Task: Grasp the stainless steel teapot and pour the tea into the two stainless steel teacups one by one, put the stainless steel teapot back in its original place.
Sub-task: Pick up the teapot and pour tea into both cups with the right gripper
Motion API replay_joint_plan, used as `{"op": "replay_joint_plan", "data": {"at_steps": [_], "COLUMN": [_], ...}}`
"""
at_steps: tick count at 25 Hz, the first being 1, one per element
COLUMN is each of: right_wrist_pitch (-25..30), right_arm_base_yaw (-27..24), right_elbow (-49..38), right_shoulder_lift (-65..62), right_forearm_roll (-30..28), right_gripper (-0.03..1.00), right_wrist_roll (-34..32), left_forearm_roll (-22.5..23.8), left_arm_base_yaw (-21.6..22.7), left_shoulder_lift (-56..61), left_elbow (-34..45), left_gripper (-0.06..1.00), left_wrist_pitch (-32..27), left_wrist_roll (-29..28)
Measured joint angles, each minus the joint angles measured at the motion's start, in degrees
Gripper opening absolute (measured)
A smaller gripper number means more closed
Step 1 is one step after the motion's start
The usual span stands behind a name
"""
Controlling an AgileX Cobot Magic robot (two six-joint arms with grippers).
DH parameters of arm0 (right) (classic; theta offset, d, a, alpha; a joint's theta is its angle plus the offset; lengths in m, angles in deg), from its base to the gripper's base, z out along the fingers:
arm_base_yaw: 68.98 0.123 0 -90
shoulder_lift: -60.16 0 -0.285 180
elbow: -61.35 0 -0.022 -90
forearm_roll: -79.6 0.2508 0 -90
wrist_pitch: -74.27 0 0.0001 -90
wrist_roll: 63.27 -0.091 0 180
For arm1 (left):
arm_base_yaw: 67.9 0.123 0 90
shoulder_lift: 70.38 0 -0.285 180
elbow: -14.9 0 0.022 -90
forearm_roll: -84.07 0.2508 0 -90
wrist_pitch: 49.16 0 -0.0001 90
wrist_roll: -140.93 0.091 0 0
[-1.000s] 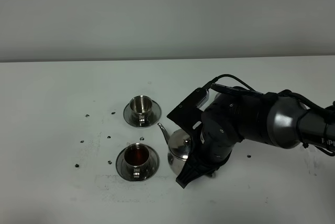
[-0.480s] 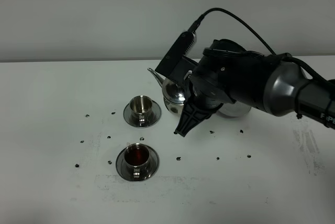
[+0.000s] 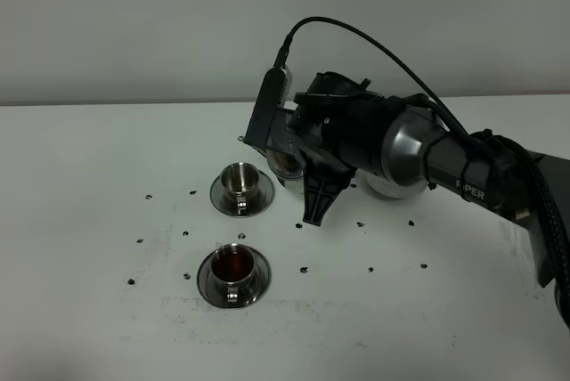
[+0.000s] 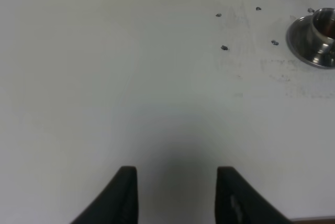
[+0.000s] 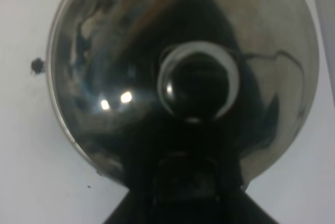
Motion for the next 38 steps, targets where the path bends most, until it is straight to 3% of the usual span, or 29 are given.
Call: {"op": "replay_joint_plan", "data": {"at_steps": [4, 13, 29, 38], "right_wrist_pitch": [0.5, -0.6, -6.9, -7.1], "right_arm_base_yaw": [0.0, 0.0, -0.3, -1.8], "right_elbow": [0.0, 0.0, 0.0, 0.0], "right_shoulder_lift": [1.1, 1.1, 1.5, 3.2], "right_forearm_roll": [-0.2, -4.8, -9.7, -14.4], "right_gripper": [0.19, 0.19, 0.19, 0.19], "right_wrist_roll": [5.8, 11.4, 17.4, 17.6], "left_forearm_roll": [0.0, 0.0, 0.0, 0.0], "left_arm_base_yaw": [0.0, 0.0, 0.0, 0.0], "left_shoulder_lift": [0.0, 0.0, 0.0, 0.0], "left_elbow": [0.0, 0.0, 0.0, 0.0], "left_gripper": [0.37, 0.37, 0.37, 0.37], "left_wrist_pitch": [0.0, 0.0, 0.0, 0.0], "left_wrist_roll": [0.1, 0.1, 0.1, 0.1]}}
